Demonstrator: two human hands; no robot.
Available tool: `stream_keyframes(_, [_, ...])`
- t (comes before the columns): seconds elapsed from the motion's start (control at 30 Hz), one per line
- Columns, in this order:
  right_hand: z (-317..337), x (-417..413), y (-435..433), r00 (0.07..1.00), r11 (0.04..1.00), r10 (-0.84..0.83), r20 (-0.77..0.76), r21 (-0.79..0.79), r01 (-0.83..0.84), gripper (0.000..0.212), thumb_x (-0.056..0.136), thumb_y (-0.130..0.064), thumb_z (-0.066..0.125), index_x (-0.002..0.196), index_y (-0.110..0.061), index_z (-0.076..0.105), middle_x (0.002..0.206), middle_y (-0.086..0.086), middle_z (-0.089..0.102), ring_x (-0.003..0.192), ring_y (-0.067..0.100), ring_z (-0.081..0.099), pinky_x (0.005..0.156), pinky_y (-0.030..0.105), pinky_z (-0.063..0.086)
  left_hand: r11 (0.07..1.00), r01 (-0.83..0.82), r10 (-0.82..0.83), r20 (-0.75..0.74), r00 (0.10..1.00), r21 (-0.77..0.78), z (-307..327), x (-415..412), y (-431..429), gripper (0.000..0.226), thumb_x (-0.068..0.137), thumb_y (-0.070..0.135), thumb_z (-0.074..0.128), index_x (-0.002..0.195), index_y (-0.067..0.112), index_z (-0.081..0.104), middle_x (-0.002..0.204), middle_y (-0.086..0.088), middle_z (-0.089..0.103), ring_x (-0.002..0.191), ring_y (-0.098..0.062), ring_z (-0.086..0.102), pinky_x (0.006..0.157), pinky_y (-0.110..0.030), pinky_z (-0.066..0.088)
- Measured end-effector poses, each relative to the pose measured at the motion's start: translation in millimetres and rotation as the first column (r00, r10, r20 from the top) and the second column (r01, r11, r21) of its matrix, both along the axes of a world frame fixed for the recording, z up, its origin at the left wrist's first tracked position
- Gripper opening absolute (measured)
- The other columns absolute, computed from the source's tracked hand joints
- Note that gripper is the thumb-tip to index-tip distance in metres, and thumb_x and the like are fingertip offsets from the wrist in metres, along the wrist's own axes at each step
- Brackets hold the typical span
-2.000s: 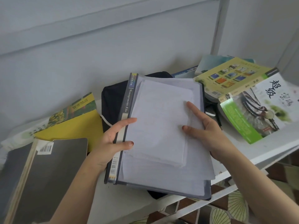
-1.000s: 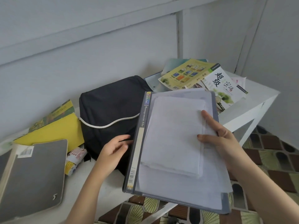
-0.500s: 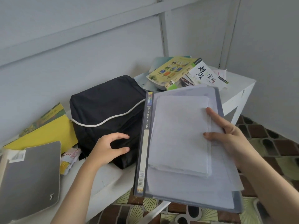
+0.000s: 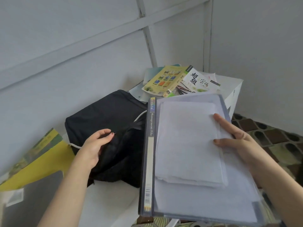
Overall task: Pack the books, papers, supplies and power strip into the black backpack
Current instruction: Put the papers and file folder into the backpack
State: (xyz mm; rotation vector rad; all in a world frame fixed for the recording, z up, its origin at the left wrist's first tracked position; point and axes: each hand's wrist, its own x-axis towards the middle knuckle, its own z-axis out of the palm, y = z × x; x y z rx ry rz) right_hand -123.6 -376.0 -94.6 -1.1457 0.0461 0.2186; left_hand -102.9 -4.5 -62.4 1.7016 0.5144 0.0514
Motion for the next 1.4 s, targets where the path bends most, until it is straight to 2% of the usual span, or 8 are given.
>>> stream_keyframes(0.4, [-6,-10,37,1.0,0.999,0.03,-0.008,0.017,-0.03,0.07,0.069,0.011,0.058,0.124,-0.032,0.061,0.116,-0.006,0.068,0.096,0.02,0.069,0.068,0.027,0.057,0.899,-0.306,0.113,0.508,0.854,0.314,24,44,31,0.025,0.085,0.003,0.064,0.085,0.026,0.055,0.078,-0.003,0.064,0.072,-0.009,0.06,0.072,-0.024,0.047])
stream_keyframes(0.53, [-11,-10,51,0.997,0.997,0.079,-0.027,-0.007,-0.079,0.07,0.072,0.017,0.055,0.124,-0.03,0.06,0.111,-0.003,0.07,0.093,0.022,0.069,0.067,0.028,0.058,0.774,-0.325,-0.14,0.647,0.749,0.544,11,49,38,0.018,0.087,0.002,0.059,0.095,0.017,0.057,0.083,-0.001,0.063,0.069,0.0,0.056,0.066,-0.011,0.045])
stream_keyframes(0.67, [-17,-7,64,0.996,0.996,0.072,-0.052,-0.039,-0.074,0.069,0.073,0.016,0.057,0.122,-0.032,0.061,0.111,0.0,0.071,0.092,0.024,0.07,0.067,0.029,0.058,0.604,-0.371,-0.454,0.687,0.567,0.705,-3,49,41,0.015,0.091,-0.005,0.05,0.102,-0.002,0.06,0.098,-0.006,0.057,0.084,-0.02,0.056,0.081,-0.015,0.044])
stream_keyframes(0.87, [-21,-1,75,0.996,0.995,0.059,-0.065,-0.071,-0.064,0.069,0.072,0.015,0.059,0.123,-0.031,0.061,0.11,0.003,0.071,0.091,0.026,0.069,0.067,0.029,0.057,0.354,-0.324,-0.739,0.475,0.477,0.877,-14,41,50,0.022,0.092,0.014,0.048,0.098,-0.001,0.063,0.093,-0.012,0.065,0.088,-0.024,0.06,0.086,-0.027,0.044])
stream_keyframes(1.0, [-21,2,77,0.996,0.993,0.063,-0.068,-0.098,-0.07,0.066,0.077,0.015,0.057,0.121,-0.033,0.062,0.11,0.003,0.071,0.092,0.027,0.07,0.066,0.028,0.057,0.168,0.008,-0.738,0.12,0.664,0.986,-14,32,57,0.054,0.083,0.051,0.054,0.122,0.014,0.053,0.104,0.002,0.065,0.092,-0.016,0.062,0.08,-0.03,0.052])
stream_keyframes(1.13, [-23,3,78,0.995,0.991,0.056,-0.085,-0.119,-0.066,0.066,0.077,0.015,0.058,0.123,-0.033,0.061,0.11,0.005,0.071,0.093,0.029,0.069,0.067,0.03,0.058,0.267,0.363,-0.568,-0.159,0.807,0.893,-16,35,65,0.1,0.064,0.051,0.078,0.142,0.027,0.02,0.134,0.009,0.05,0.121,-0.014,0.05,0.097,-0.029,0.041])
stream_keyframes(1.3, [-23,2,77,0.993,0.991,0.076,-0.09,-0.107,-0.085,0.065,0.077,0.015,0.057,0.122,-0.032,0.062,0.111,0.007,0.07,0.095,0.031,0.068,0.07,0.032,0.058,0.183,0.31,-0.639,-0.127,0.759,0.933,-8,43,70,0.034,0.093,0.018,0.054,0.12,0.038,0.049,0.147,0.008,0.036,0.11,-0.016,0.058,0.088,-0.022,0.042])
stream_keyframes(1.4, [-23,3,77,0.991,0.989,0.085,-0.099,-0.11,-0.095,0.065,0.078,0.015,0.056,0.123,-0.031,0.061,0.111,0.007,0.07,0.094,0.031,0.069,0.071,0.032,0.058,0.05,0.333,-0.584,-0.243,0.775,0.942,-5,52,67,0.043,0.096,0.01,0.039,0.109,0.045,0.061,0.155,0.008,0.021,0.117,-0.016,0.052,0.083,-0.021,0.046])
